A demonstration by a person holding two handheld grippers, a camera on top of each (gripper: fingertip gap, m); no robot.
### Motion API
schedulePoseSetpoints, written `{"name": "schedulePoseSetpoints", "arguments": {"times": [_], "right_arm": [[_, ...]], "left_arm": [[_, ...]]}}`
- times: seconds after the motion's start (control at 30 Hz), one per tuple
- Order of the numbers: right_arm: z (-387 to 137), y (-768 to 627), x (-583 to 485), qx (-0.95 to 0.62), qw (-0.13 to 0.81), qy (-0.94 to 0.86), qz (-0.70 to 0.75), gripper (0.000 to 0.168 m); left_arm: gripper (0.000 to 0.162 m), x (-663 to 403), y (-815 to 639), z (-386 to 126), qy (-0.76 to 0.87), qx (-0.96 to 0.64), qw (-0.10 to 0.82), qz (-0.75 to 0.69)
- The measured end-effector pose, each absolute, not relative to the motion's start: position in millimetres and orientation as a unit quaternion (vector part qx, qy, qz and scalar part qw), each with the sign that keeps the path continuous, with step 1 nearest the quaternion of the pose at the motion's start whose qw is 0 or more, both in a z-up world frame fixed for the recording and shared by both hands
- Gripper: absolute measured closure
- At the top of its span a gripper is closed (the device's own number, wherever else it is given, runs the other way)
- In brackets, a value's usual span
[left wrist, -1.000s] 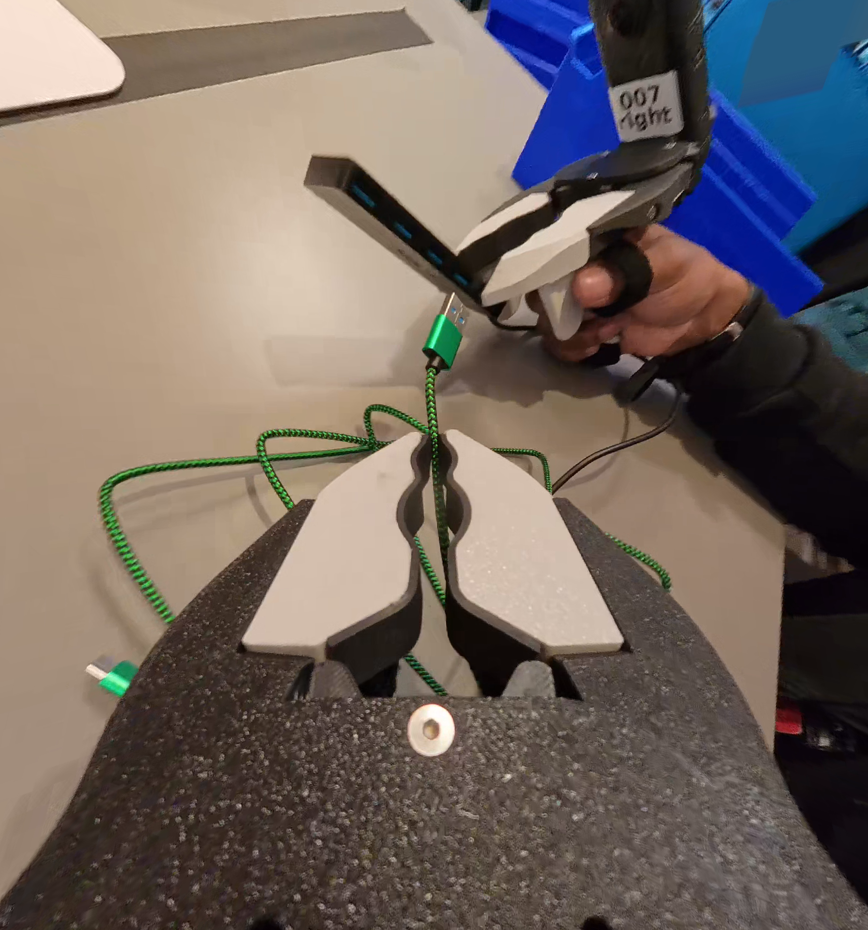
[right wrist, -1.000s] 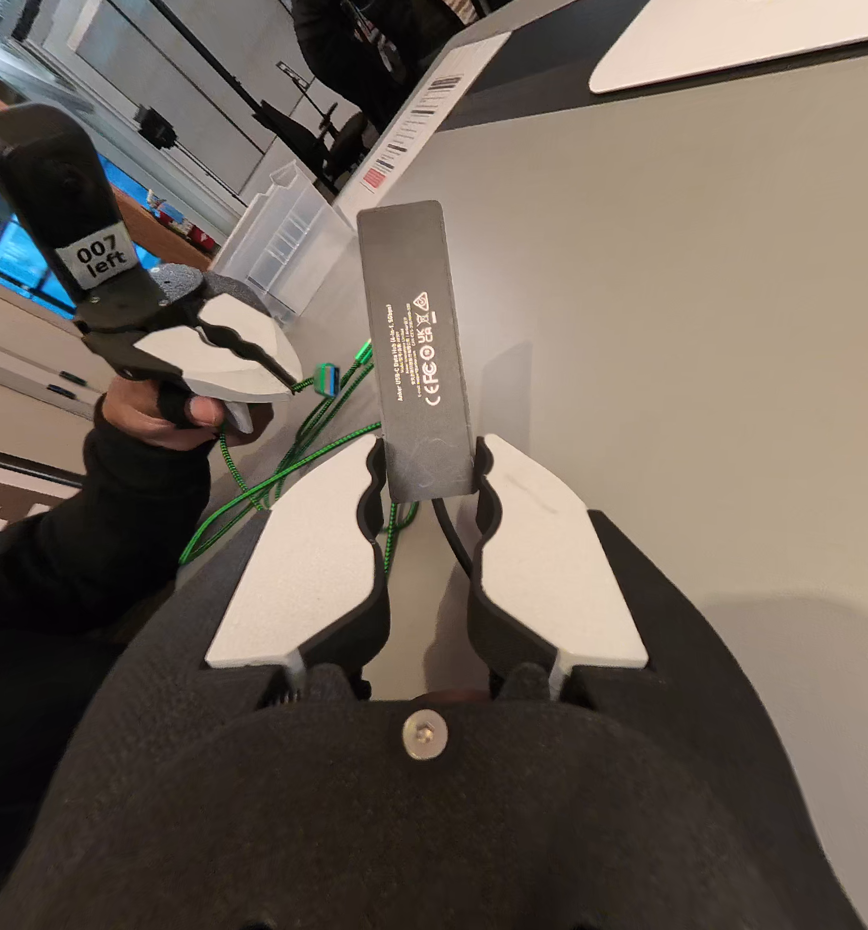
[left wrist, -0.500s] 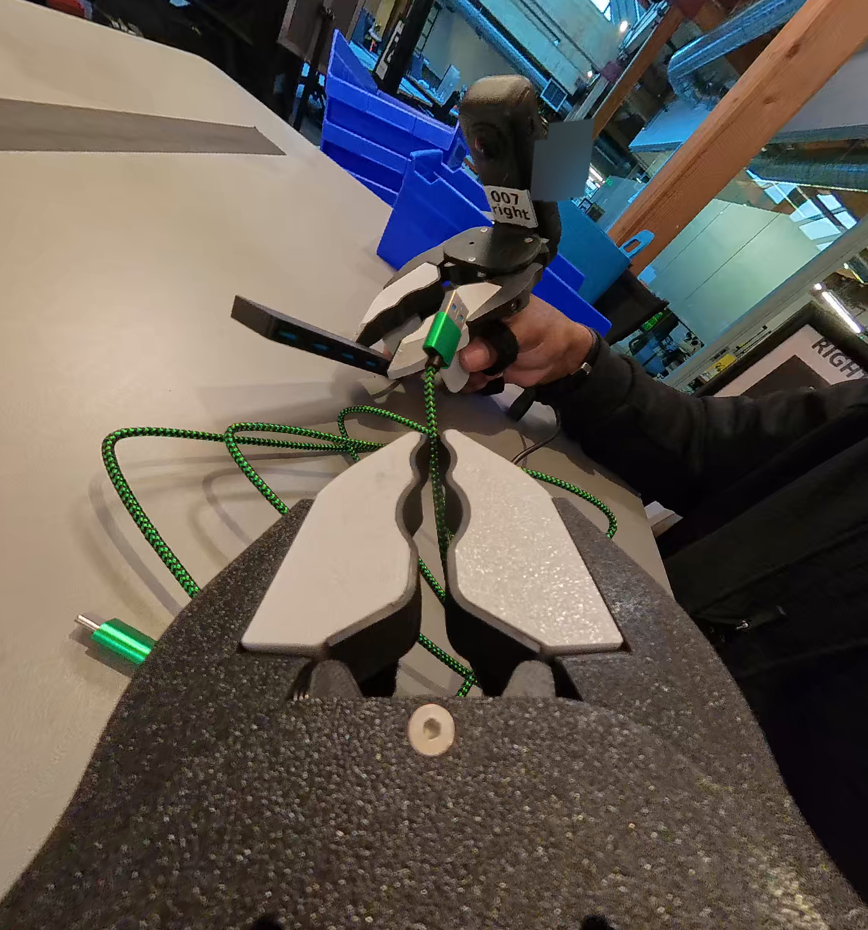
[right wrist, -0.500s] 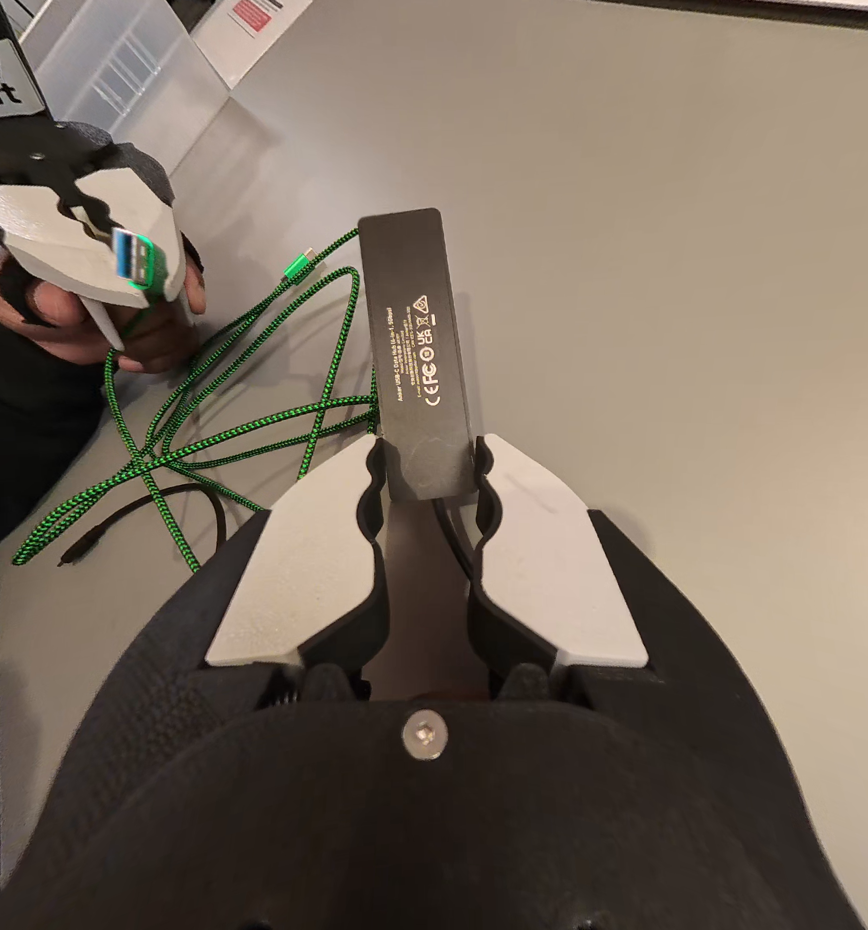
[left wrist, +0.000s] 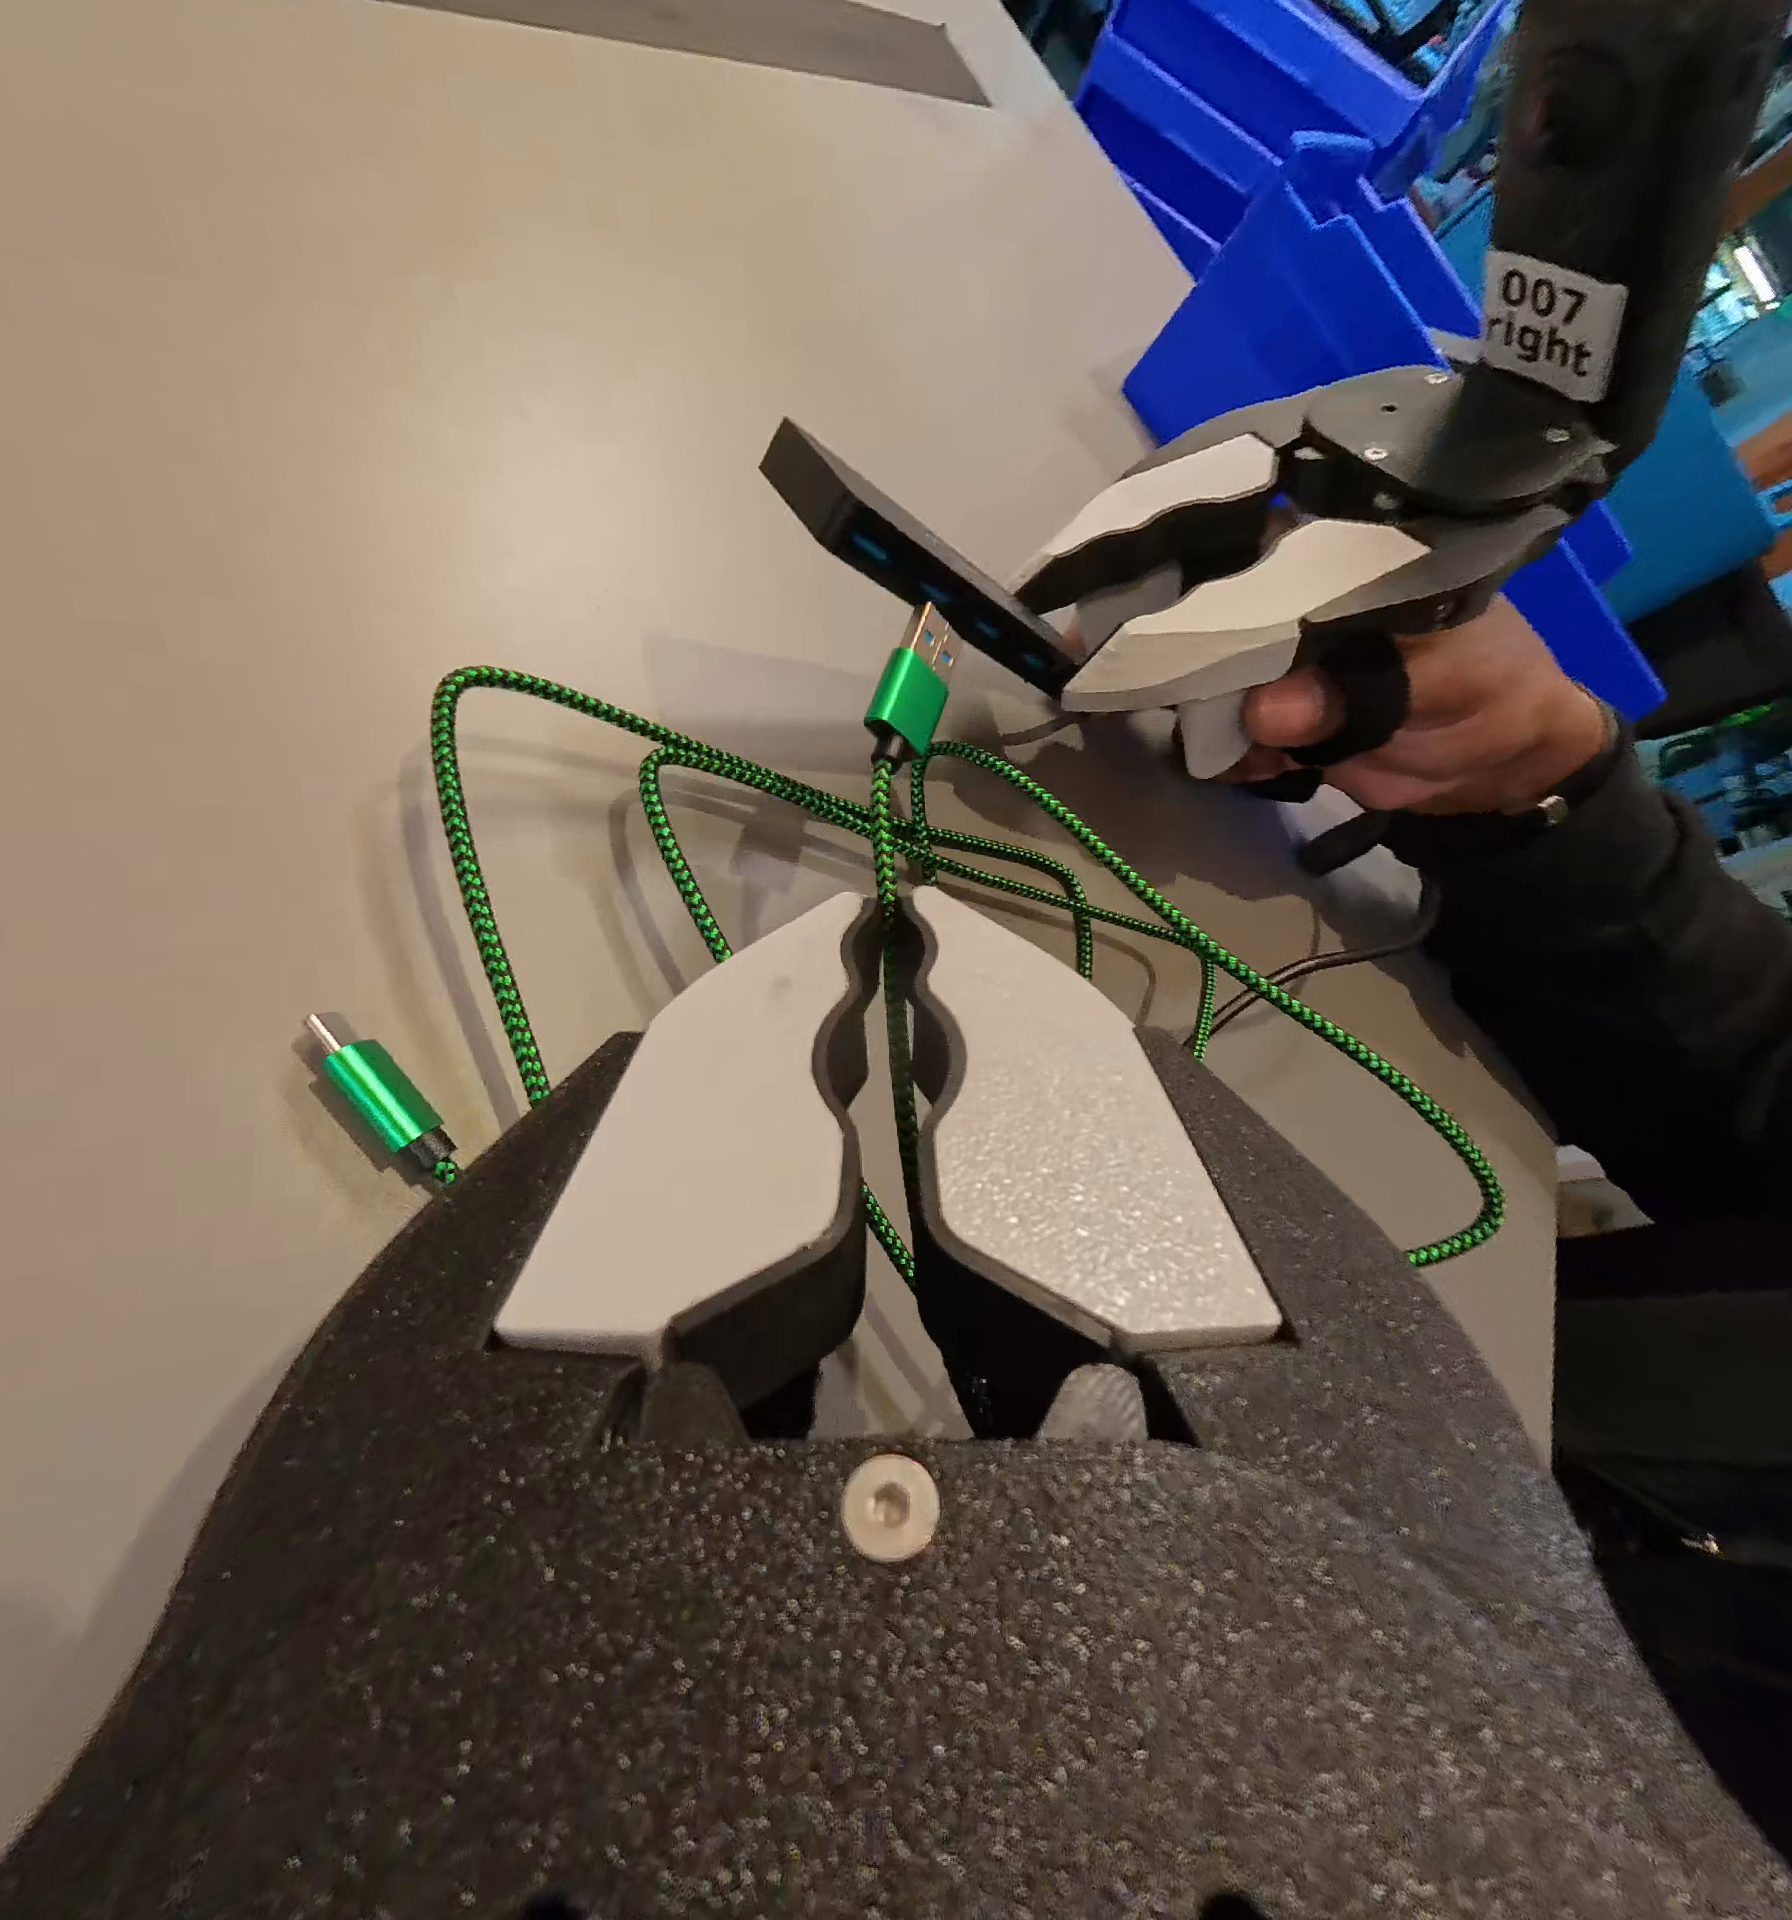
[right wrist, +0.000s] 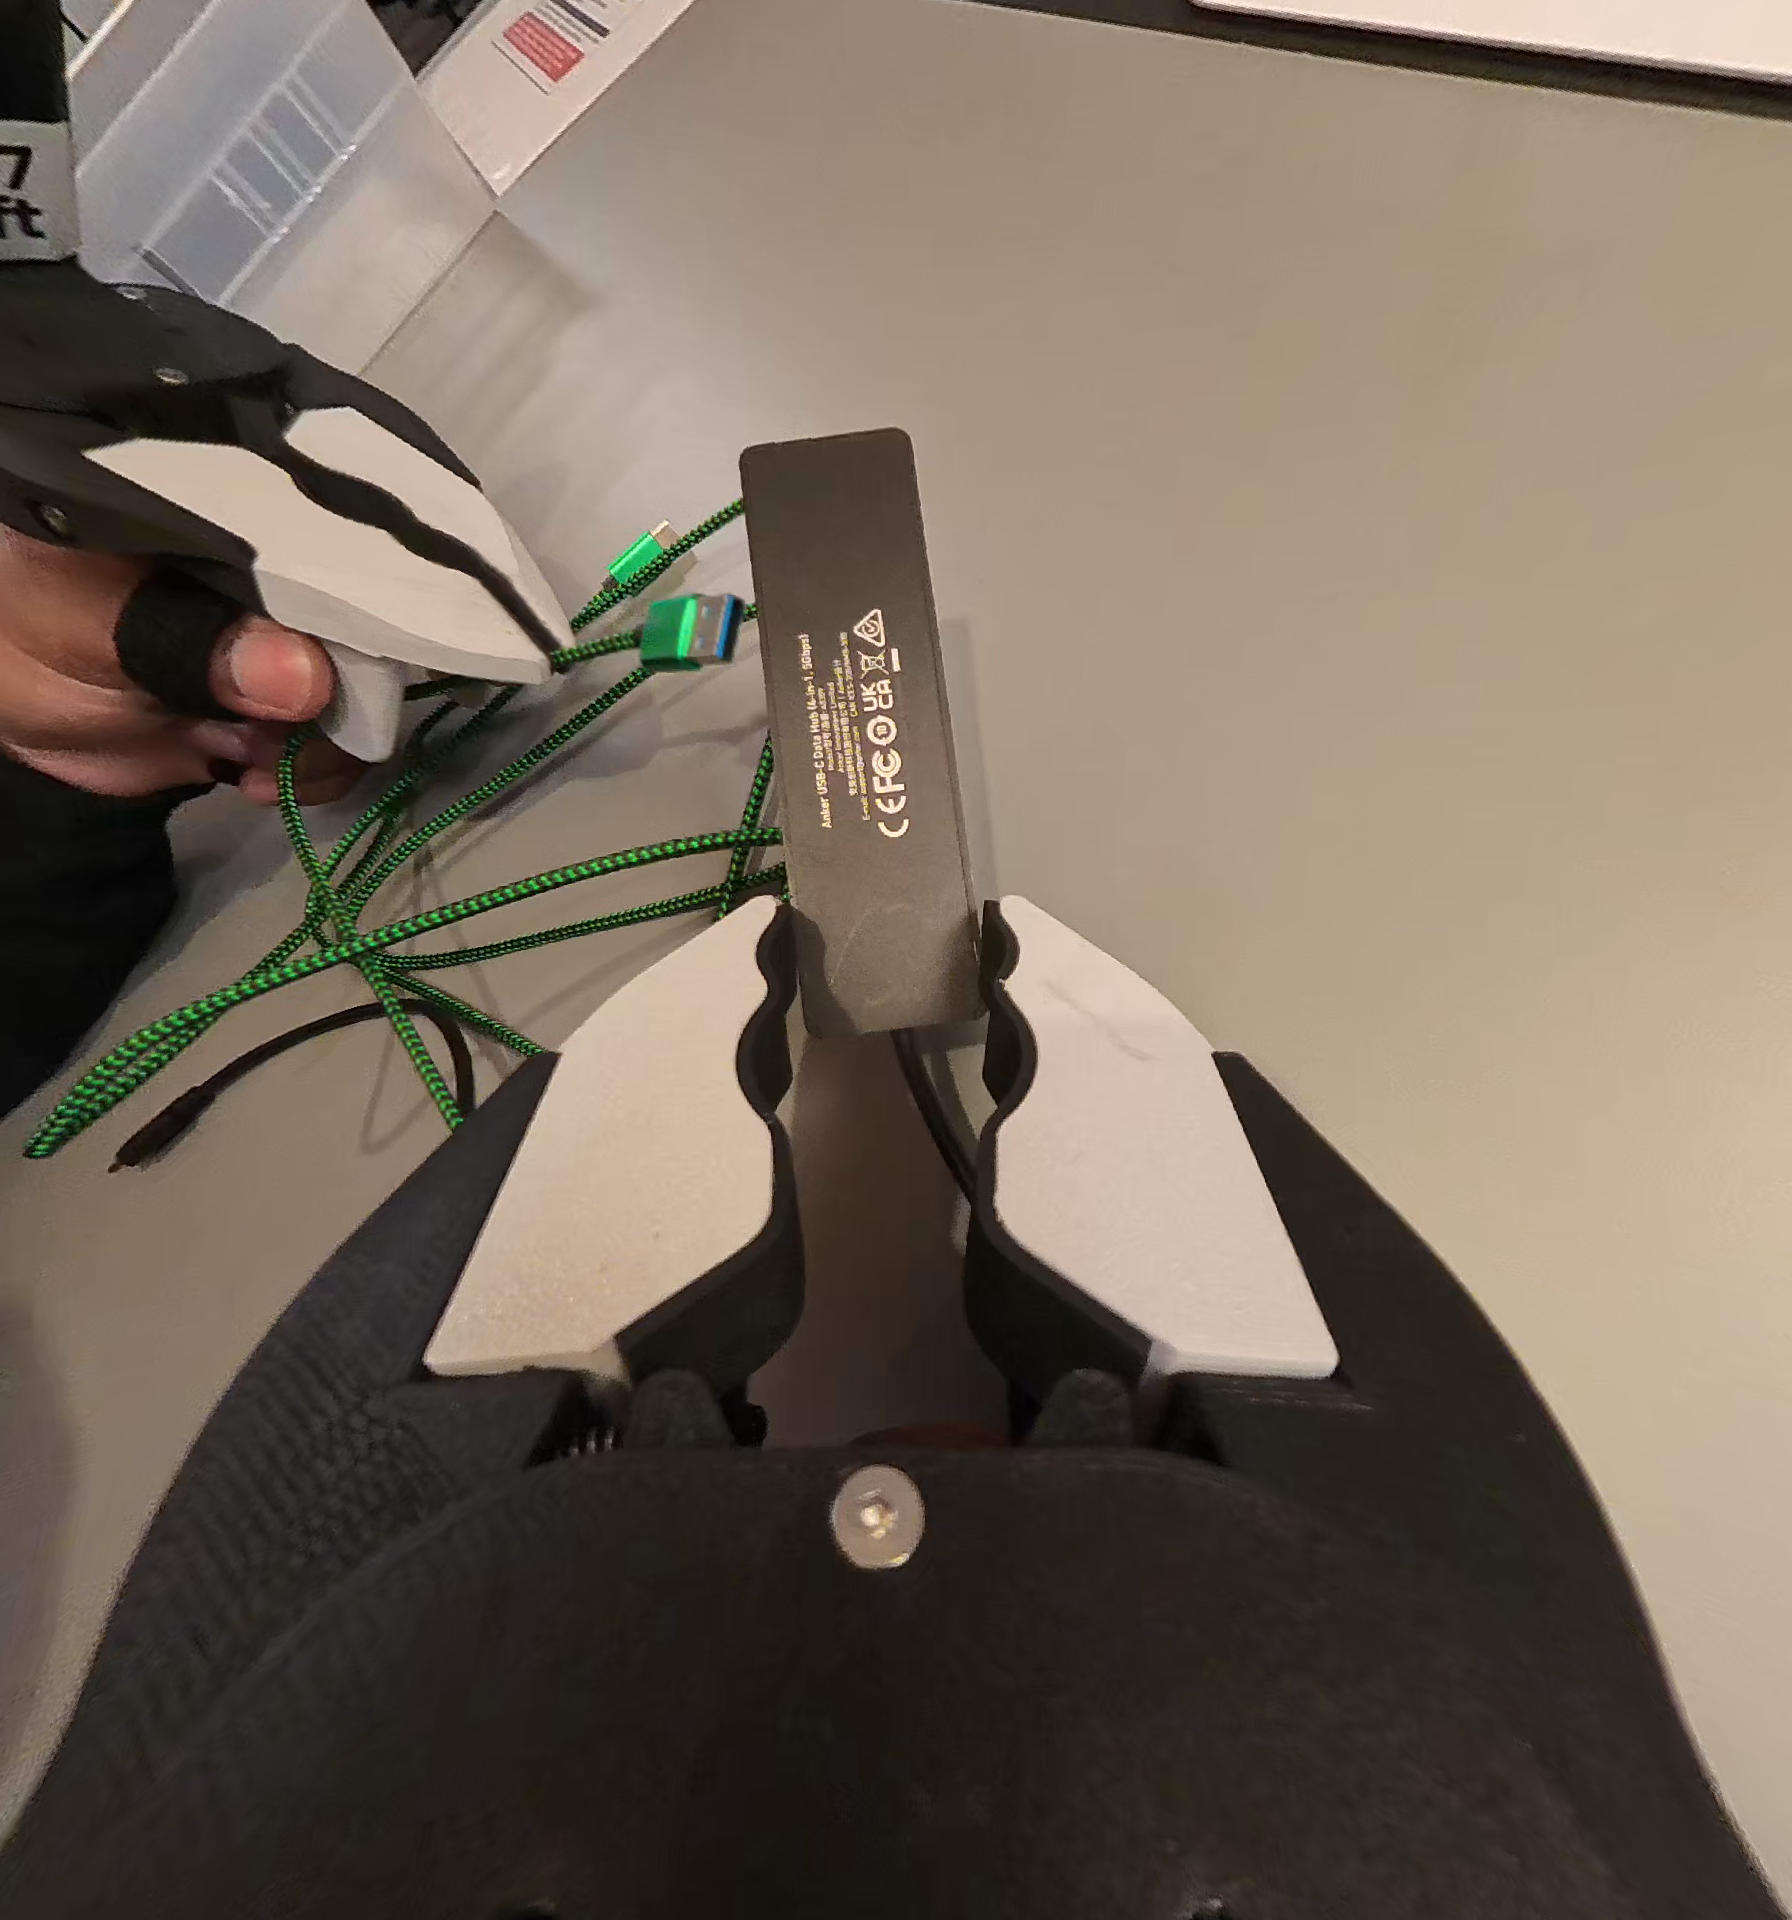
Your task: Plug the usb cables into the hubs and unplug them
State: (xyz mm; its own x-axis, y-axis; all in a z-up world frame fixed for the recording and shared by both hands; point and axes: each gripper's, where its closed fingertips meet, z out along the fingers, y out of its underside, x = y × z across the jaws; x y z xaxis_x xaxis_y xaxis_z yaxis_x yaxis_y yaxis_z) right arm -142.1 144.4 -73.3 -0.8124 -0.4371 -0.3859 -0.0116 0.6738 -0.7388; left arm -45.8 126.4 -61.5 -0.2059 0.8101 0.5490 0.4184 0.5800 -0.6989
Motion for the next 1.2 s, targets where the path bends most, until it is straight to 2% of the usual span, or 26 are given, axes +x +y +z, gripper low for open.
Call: {"name": "schedulePoseSetpoints", "arguments": {"times": [0.33,1.2], "right_arm": [[-75,140,-142,-0.165,0.164,0.884,-0.407,0.135],[-78,139,-137,-0.27,0.009,0.867,-0.419,0.136]], "left_arm": [[0.16,-46,121,-64,-0.773,-0.39,0.448,0.223],[0.16,-40,107,-56,-0.779,-0.359,0.438,0.269]]}}
